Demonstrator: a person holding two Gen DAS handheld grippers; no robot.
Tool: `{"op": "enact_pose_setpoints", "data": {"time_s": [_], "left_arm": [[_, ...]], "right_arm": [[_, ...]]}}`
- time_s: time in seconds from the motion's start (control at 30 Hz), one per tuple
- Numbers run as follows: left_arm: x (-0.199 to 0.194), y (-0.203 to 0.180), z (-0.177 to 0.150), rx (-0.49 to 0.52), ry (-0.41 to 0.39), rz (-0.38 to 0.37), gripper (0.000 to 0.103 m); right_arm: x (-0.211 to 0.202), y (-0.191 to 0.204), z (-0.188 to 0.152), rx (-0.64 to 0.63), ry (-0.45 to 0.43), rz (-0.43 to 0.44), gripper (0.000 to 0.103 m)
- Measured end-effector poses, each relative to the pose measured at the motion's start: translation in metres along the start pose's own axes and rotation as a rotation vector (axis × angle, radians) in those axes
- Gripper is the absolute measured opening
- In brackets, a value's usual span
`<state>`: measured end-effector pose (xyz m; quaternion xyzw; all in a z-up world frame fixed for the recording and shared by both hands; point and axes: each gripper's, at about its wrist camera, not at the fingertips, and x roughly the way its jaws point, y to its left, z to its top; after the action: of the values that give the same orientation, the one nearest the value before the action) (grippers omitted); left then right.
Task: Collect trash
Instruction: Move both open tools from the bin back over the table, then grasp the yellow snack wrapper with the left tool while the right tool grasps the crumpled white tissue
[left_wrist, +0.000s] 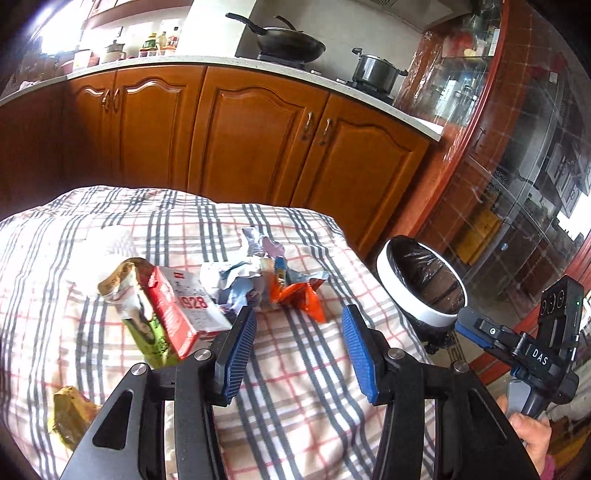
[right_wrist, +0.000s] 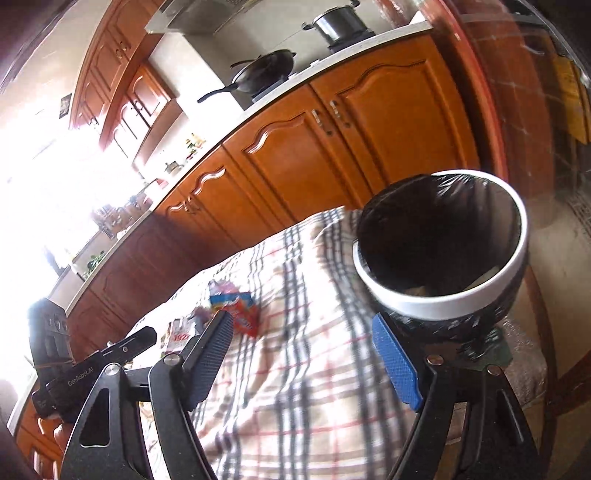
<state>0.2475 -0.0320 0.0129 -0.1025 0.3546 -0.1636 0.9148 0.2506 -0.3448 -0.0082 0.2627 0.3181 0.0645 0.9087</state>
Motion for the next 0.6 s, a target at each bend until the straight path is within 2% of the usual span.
{"op": "enact_pose_setpoints", "data": {"time_s": [0.4, 0.6], "left_arm": [[-0.076, 0.051, -0.023, -0.055, -0.043, 0.108, 0.049], [-0.103, 0.077, -0.036, -0.085, -0.048, 0.161, 0.050]], "right_arm": [[0.031, 0.062, -0.036, -0.101, 0.107, 0.084, 0.080], [0.041, 0.107, -0.063, -0.172, 0.163, 0.159, 0.080]]}}
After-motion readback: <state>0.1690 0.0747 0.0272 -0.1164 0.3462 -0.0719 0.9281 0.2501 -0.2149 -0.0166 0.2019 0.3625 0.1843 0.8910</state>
